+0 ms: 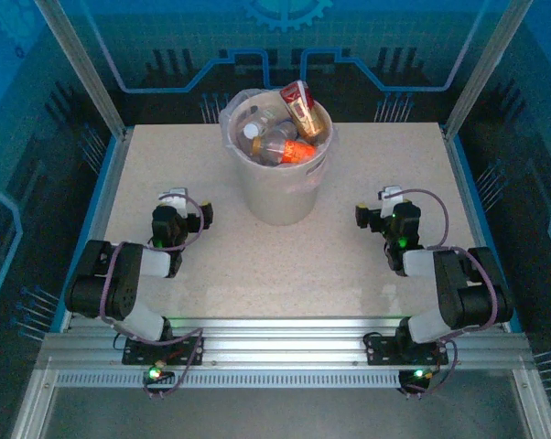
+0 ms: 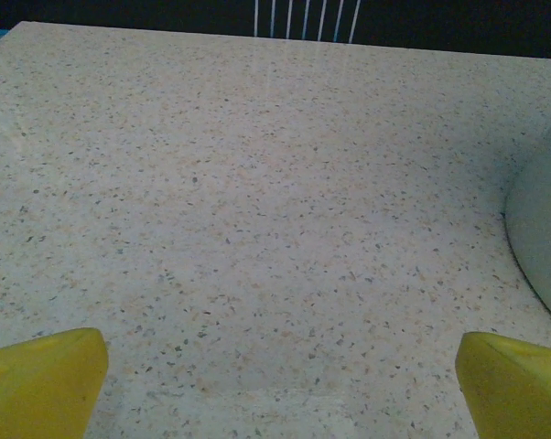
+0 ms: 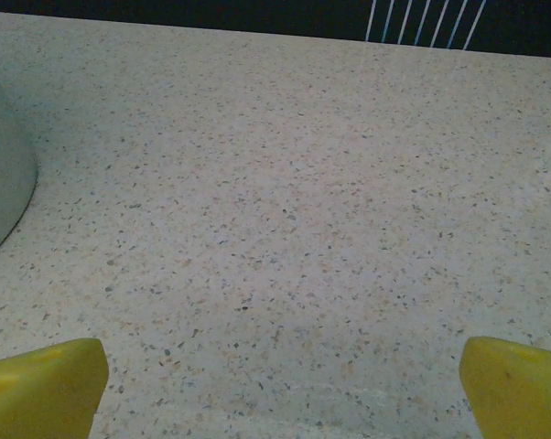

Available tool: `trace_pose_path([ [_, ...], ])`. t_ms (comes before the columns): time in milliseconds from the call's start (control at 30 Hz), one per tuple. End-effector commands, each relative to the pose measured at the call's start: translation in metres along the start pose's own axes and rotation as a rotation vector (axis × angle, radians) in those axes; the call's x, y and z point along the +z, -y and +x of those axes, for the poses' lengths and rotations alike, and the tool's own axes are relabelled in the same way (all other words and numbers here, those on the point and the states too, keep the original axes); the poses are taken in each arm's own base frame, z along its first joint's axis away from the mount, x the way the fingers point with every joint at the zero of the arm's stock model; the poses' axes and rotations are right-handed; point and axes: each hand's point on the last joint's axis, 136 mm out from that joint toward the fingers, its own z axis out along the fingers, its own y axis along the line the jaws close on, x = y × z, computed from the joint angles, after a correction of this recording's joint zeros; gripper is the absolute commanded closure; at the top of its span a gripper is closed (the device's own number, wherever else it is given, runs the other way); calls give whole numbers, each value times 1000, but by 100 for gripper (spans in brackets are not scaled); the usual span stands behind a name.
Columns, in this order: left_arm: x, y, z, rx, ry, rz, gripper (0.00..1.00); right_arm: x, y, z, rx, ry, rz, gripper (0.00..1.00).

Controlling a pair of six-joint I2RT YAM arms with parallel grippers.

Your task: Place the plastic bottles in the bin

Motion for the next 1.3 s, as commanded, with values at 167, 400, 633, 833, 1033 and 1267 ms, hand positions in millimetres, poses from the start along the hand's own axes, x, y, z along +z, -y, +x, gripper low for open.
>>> trace_pose_path([
  [167,1,4,-8,19,17,30,1,3,0,-5,-6,6,11,0],
  [400,1,8,-8,27,14,51,1,3,0,-5,-6,7,11,0],
  [633,-1,12,-6,35,16,74,1,3,0,-4,-6,6,9,0],
  [833,0,11,-7,35,17,73,1,3,0,-5,-6,7,9,0],
  [1033,-1,12,-7,36,16,75,1,3,0,-5,-6,6,10,0],
  [1267,-1,12,-7,35,16,75,1,3,1,-5,-6,6,11,0],
])
